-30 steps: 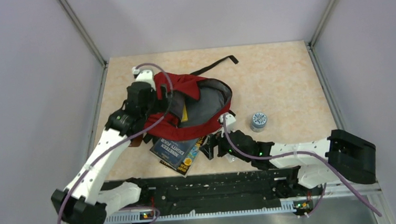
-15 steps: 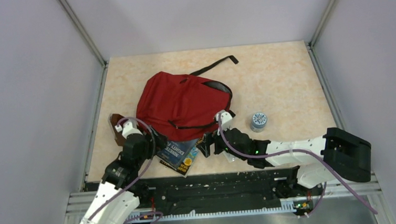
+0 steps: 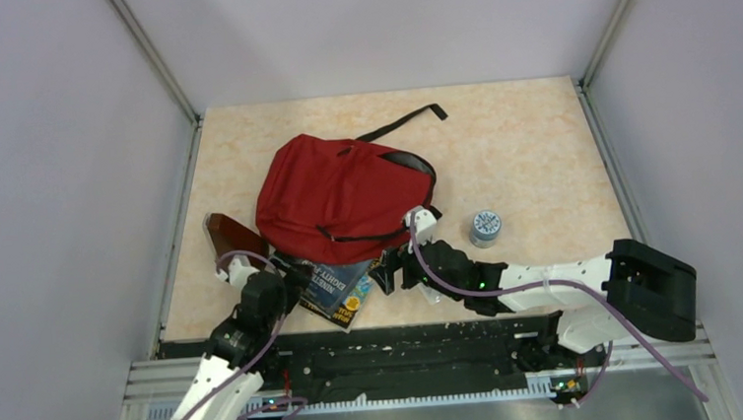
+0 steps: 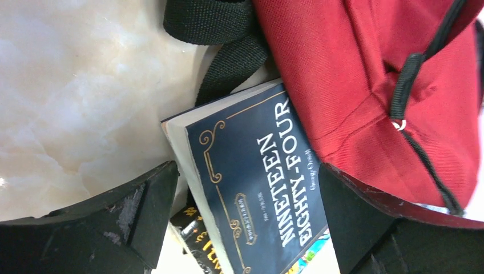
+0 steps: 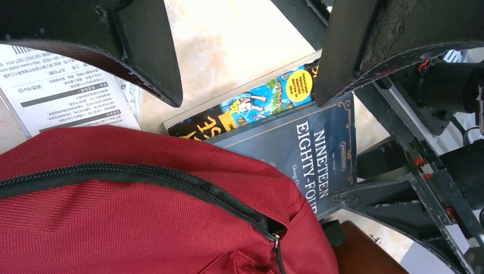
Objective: Pack the student bag
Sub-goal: Pick up the book from the center of the board.
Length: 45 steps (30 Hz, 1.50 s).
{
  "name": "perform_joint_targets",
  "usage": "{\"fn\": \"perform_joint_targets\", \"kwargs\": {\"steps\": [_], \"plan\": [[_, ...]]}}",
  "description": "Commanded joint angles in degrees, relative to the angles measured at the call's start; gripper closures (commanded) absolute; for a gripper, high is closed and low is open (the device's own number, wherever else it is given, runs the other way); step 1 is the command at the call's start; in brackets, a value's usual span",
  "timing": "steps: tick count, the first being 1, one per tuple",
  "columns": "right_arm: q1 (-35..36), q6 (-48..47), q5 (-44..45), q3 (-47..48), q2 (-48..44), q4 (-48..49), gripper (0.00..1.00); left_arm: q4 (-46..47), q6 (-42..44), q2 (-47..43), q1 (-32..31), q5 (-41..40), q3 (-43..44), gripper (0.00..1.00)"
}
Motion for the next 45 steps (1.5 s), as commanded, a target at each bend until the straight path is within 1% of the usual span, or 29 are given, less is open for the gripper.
{"fn": "perform_joint_targets", "kwargs": {"steps": [1,5,7,8,11,13,16,21,23,26,29,35,38,41,43,44,45], "plan": [[0.8,0.5,0.3,1.4,0.2,1.7,0.16,0.8,-7.7,-5.1,0.3,-1.8,-2.9,0.02],[0.8,0.8,0.2,1.6,1.0,2.0,0.16,-0.3,-8.6,-8.6,0.3,-2.0,-4.4,0.02],[0.8,1.0,-0.1,1.7,1.3,2.1,0.17,0.5,-8.9,-9.0,0.3,-1.5,-5.3,0.05],[0.8,1.0,-0.2,1.8,1.4,2.2,0.17,1.2,-9.2,-9.1,0.4,-1.2,-5.9,0.07],[0.8,1.2,-0.3,2.0,1.7,2.1,0.18,3.7,-10.3,-9.8,0.4,-1.2,-7.5,0.19],[0.8,1.2,-0.4,2.0,1.6,1.7,0.18,4.8,-10.9,-10.5,0.4,-2.3,-8.3,0.25],[0.8,1.4,0.0,1.9,0.9,1.1,0.18,5.0,-10.9,-12.2,0.4,-4.6,-8.6,0.43],[0.8,1.3,1.1,1.6,-0.2,-0.1,0.18,2.3,-7.5,-15.1,0.4,-9.2,-5.9,0.87],[0.8,1.1,1.7,1.6,-0.7,-0.9,0.18,0.3,-5.1,-16.2,0.4,-11.3,-3.5,1.00],[0.8,0.7,2.3,1.6,-1.5,-1.9,0.19,-2.7,-0.1,-19.2,0.4,-13.8,0.8,1.00],[0.8,0.2,2.6,2.2,-2.4,-3.7,0.18,-4.7,5.5,-21.8,0.4,-14.4,5.3,1.00],[0.8,-5.3,0.6,5.1,-6.7,-9.2,0.18,-8.8,17.0,-23.3,0.3,-14.1,18.8,1.00],[0.8,-8.4,-0.9,6.6,-9.5,-11.2,0.13,-9.2,22.4,-23.1,0.3,-13.5,24.7,1.00],[0.8,-12.1,-4.5,7.4,-12.3,-10.8,0.08,-9.1,27.1,-21.1,0.3,-10.6,29.5,1.00],[0.8,-14.9,-8.3,8.4,-13.8,-10.5,0.05,-8.8,31.4,-18.4,0.3,-5.6,32.8,1.00],[0.8,-16.5,-11.6,9.1,-14.0,-10.6,0.04,-8.8,33.5,-17.5,0.3,-3.0,34.4,1.00],[0.8,-18.2,-14.2,10.0,-14.1,-10.7,0.04,-8.9,35.9,-14.4,0.3,-0.6,36.7,1.00]]}}
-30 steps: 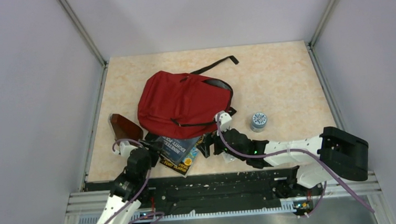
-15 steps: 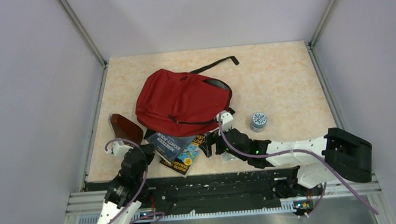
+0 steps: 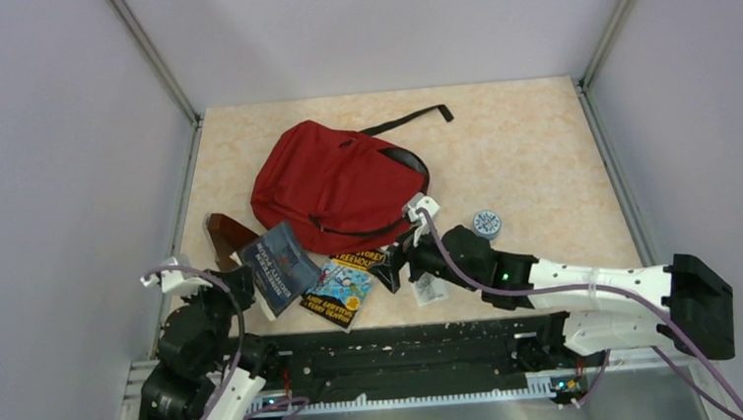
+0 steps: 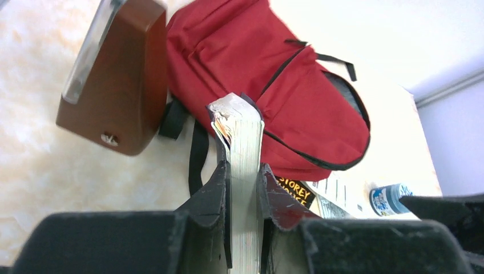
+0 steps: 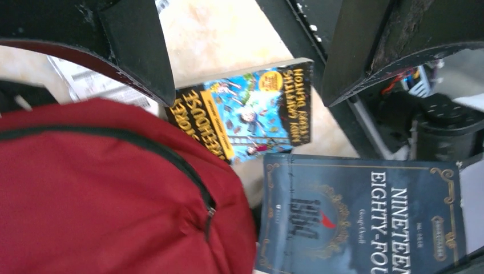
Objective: Pack the student bag
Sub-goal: Pick up the book from the center of the board.
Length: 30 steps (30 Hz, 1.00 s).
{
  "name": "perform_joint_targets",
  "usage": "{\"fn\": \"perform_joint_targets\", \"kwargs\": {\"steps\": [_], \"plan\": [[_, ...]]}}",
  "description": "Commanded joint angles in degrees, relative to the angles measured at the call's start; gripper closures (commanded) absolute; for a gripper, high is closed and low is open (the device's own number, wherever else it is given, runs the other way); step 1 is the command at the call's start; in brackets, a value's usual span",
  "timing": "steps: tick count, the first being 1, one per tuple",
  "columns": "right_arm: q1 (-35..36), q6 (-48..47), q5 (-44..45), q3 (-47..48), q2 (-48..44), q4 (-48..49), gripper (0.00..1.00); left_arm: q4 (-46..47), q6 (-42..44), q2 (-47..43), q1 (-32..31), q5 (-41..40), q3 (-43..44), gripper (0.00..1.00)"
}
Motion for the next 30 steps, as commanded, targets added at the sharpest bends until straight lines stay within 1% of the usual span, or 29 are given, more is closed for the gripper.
{"fn": "perform_joint_targets", "kwargs": {"steps": [1,3,6,11,14,17,22,25,27,28,30], "plan": [[0.8,-9.6,-11.9,5.5,-2.3,0.7,0.03,9.1,12.2,4.1,0.1,10.7,10.4,1.00],[0.8,-12.5,-15.1,6.8,-1.7,1.1,0.02,8.7,17.8,7.5,0.1,16.8,13.5,1.00],[0.8,-17.5,-20.5,9.2,-0.9,1.8,0.01,8.2,23.0,12.8,0.1,26.5,17.3,1.00],[0.8,-25.6,-26.6,15.4,0.7,-1.2,0.01,8.5,27.4,20.5,0.1,41.7,20.8,1.00],[0.7,-29.1,-29.7,17.9,1.6,-3.6,0.01,12.0,28.7,23.4,0.1,50.8,20.6,1.00],[0.6,-30.8,-31.2,20.1,3.0,-7.9,0.01,16.5,28.7,24.8,0.1,58.4,19.5,1.00],[-0.4,-30.8,-34.0,22.1,5.1,-12.7,0.01,18.1,29.4,28.3,0.1,68.5,19.4,1.00],[-1.3,-29.7,-37.7,22.8,6.1,-15.7,0.02,18.9,30.0,28.8,0.1,70.4,19.5,1.00],[-2.3,-28.1,-42.0,22.4,6.1,-15.8,0.07,19.1,30.9,29.0,0.1,70.4,19.8,1.00],[-2.9,-27.0,-44.1,22.2,6.0,-15.6,0.12,19.2,31.2,29.0,0.2,70.4,19.9,1.00],[-3.6,-25.3,-47.5,22.0,5.9,-15.3,0.36,19.2,31.7,29.4,0.1,70.7,20.0,1.00]]}}
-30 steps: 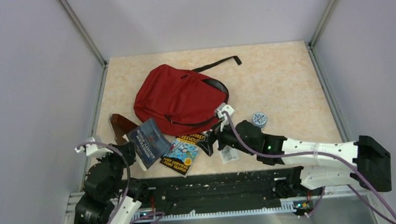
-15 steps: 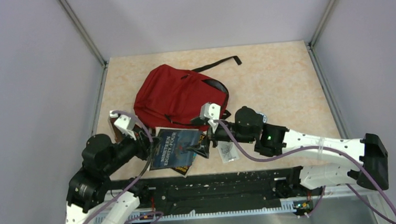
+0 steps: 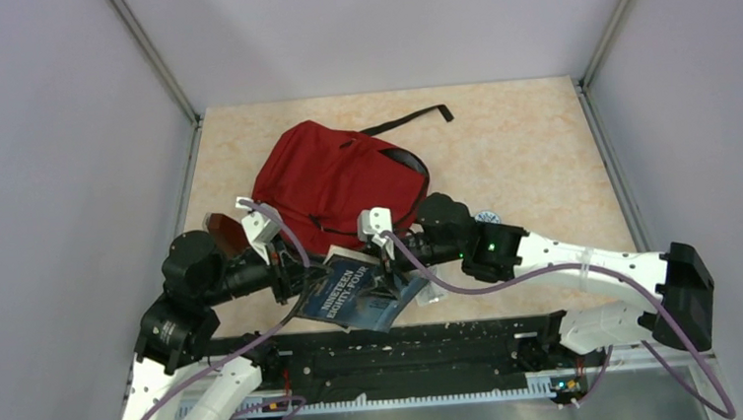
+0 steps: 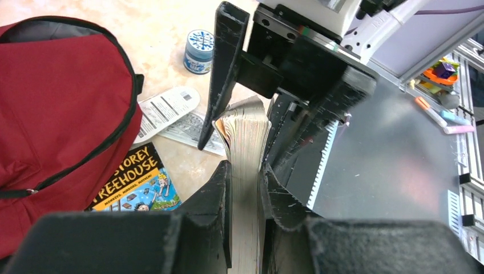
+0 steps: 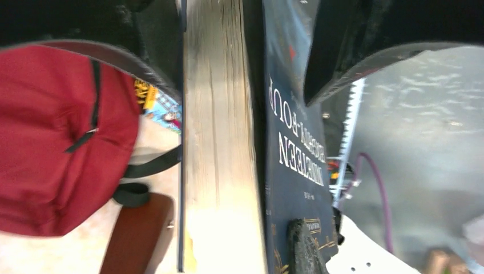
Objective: Pack the student bag
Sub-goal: Pick up the book from the center of the board.
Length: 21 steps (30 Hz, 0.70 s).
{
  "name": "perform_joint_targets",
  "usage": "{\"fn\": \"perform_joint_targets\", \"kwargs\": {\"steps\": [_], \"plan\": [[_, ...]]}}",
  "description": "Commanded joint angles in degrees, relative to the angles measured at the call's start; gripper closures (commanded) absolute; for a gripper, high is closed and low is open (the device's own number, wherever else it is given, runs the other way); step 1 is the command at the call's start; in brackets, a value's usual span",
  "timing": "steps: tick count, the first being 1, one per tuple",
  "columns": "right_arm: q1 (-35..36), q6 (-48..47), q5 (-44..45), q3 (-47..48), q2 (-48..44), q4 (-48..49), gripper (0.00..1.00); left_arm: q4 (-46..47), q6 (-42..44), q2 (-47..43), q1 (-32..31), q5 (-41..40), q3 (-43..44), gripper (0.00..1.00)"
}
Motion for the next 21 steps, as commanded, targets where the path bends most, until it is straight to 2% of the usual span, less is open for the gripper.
{"fn": "perform_joint_targets", "kwargs": {"steps": [1,2,3,5,6,7,8,9,10,11,13,14,21], "plan": [[-2.1,3.8,-10.3,2.2,-0.8,0.3,0.48,9.1,1.9,0.2,0.0,4.5,2.2,1.00],[-2.5,4.7,-11.0,2.1,-0.9,0.4,0.59,9.1,2.2,0.5,0.0,4.6,2.2,1.00],[-2.8,5.1,-11.9,1.9,-1.1,0.3,0.76,9.1,2.4,0.7,0.0,4.7,2.0,1.00],[-3.3,6.2,-11.9,1.5,-1.7,0.1,1.00,9.9,2.7,0.9,0.0,3.9,1.5,1.00],[-3.8,7.2,-10.4,1.2,-2.3,0.1,1.00,10.5,2.7,1.0,0.0,2.8,1.2,1.00],[-4.4,8.9,-8.5,0.8,-3.0,0.3,1.00,10.9,2.7,1.3,0.0,0.9,1.0,0.93],[-5.1,10.9,-5.7,0.3,-3.9,0.3,1.00,11.1,3.1,1.6,0.0,-1.0,1.0,0.75],[-6.4,13.2,-2.6,-0.1,-5.1,0.4,1.00,11.3,3.4,2.2,0.0,-3.1,1.2,0.51],[-7.9,15.5,1.0,-0.6,-6.4,0.3,1.00,11.4,3.6,2.9,0.0,-6.0,1.3,0.36],[-10.0,18.0,3.7,-1.1,-7.7,0.1,1.00,11.4,4.0,4.0,0.0,-8.7,1.8,0.28],[-14.7,23.0,8.6,-2.3,-10.9,-0.2,1.00,10.8,5.3,7.1,0.0,-14.1,3.0,0.25],[-19.4,26.6,13.7,-3.8,-14.5,-1.1,1.00,10.5,6.1,11.2,0.0,-17.3,4.4,0.25],[-30.2,30.6,32.7,-3.2,-17.9,-10.0,1.00,10.2,1.9,29.4,-3.2,-27.8,10.6,0.25]]}}
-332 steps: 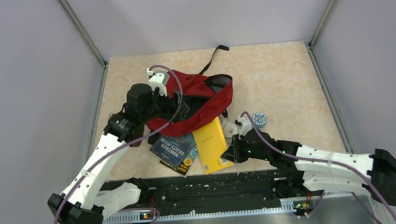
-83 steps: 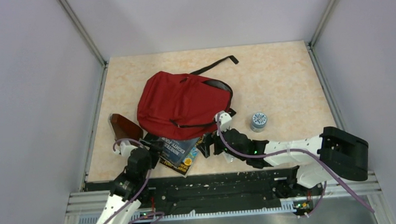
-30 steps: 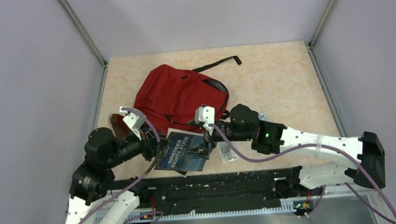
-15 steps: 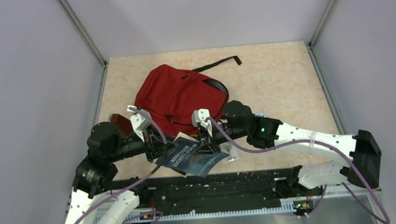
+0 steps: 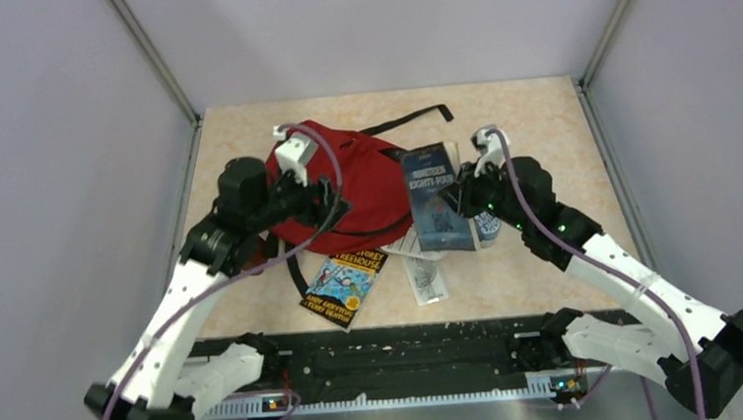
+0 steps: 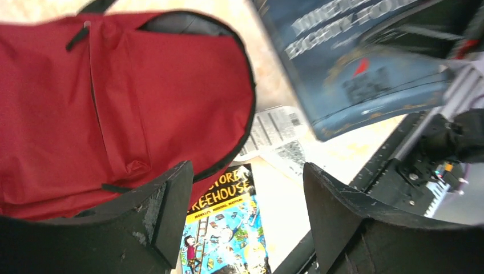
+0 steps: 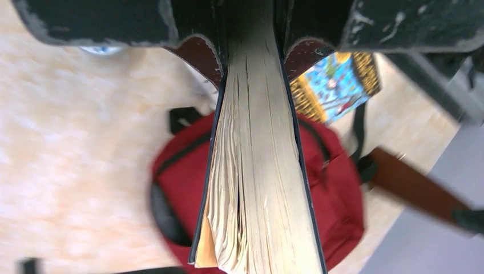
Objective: Pack the student bag
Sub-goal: Pick up the book from the center of the board.
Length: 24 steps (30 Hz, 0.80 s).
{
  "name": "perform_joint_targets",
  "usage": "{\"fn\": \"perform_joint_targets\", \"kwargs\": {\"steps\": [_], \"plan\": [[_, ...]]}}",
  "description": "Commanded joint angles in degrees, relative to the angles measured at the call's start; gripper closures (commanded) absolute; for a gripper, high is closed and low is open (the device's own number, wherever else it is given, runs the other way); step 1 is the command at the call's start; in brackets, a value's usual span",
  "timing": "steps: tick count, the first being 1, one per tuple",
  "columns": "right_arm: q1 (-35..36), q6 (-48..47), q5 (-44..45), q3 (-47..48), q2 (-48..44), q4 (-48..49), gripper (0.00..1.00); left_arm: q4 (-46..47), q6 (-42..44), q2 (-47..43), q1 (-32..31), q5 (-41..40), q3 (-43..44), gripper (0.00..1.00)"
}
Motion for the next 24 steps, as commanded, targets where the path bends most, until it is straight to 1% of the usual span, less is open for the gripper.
{"fn": "perform_joint_targets", "kwargs": {"steps": [1,4,8,13,17,21,23,24], "plan": [[-6.1,6.1,13.0,2.6,-2.7,-0.3,1.00,0.9,-1.3,10.4,-3.5,-10.0,5.1,0.25],[-11.7,8.1,11.0,1.5,-4.0,0.9,1.00,1.2,0.7,17.3,-7.6,-12.4,7.6,0.25],[-15.9,9.4,11.4,0.6,-5.4,1.4,1.00,3.3,2.8,25.7,-11.4,-13.2,9.7,0.20],[-16.6,10.5,13.4,-1.2,-7.4,1.6,1.00,3.0,5.6,36.4,-15.3,-16.1,13.8,0.15],[-16.7,9.8,14.5,-1.9,-8.3,1.1,1.00,2.6,8.2,44.0,-17.1,-19.0,16.8,0.09],[-16.8,8.6,15.6,-2.1,-9.0,0.6,1.00,2.3,9.3,48.4,-19.3,-22.3,18.1,0.04],[-16.8,8.0,16.0,-2.2,-9.5,0.7,1.00,1.6,9.6,50.0,-20.1,-23.8,18.6,0.03],[-16.8,7.8,16.0,-2.1,-9.6,0.6,1.00,1.4,9.9,50.6,-20.6,-26.4,18.8,0.03]]}}
